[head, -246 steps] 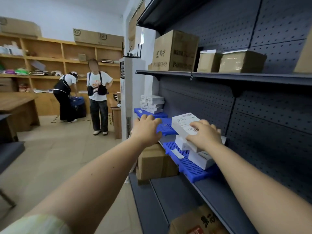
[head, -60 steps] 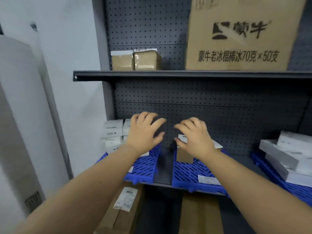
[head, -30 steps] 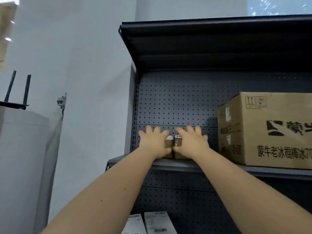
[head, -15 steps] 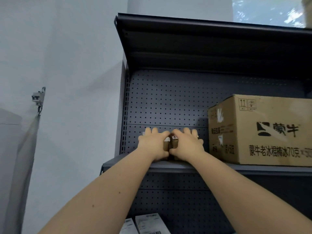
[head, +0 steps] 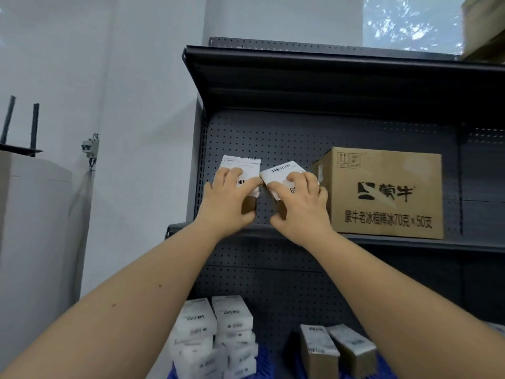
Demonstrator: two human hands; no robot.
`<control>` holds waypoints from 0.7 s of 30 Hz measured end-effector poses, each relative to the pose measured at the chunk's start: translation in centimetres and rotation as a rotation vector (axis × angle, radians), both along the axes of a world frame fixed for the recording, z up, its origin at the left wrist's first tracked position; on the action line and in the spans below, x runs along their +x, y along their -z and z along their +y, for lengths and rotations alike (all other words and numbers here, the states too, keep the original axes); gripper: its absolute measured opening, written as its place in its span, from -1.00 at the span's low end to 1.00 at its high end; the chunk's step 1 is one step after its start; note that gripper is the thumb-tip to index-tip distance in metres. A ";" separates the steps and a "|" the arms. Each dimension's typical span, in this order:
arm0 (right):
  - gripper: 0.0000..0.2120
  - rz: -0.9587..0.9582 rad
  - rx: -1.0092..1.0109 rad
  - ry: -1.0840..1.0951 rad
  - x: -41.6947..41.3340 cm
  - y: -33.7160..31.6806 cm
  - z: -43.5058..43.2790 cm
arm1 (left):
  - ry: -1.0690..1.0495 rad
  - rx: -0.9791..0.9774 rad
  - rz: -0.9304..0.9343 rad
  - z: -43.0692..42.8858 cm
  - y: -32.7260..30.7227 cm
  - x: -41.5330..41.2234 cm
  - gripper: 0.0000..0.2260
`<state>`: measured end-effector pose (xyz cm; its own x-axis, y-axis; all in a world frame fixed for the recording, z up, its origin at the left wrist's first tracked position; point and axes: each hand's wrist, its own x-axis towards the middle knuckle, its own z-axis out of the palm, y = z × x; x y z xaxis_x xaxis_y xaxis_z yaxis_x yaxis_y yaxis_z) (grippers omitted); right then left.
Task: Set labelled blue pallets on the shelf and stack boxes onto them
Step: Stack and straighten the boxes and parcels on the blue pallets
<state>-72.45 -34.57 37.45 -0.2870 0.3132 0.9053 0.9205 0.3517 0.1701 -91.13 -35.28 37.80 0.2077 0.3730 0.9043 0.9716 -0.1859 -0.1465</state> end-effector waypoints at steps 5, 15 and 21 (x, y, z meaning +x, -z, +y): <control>-0.41 -0.008 0.006 -0.042 5.1 4.4 -5.4 | 0.056 -0.009 -0.037 -5.4 5.1 4.0 -0.40; -0.44 0.021 -0.105 -0.058 16.5 17.4 -11.8 | 0.193 -0.109 0.025 -10.4 18.6 13.4 -0.40; -0.44 0.033 -0.296 0.066 19.2 23.7 -12.2 | 0.216 -0.312 0.038 -9.6 25.1 17.4 -0.40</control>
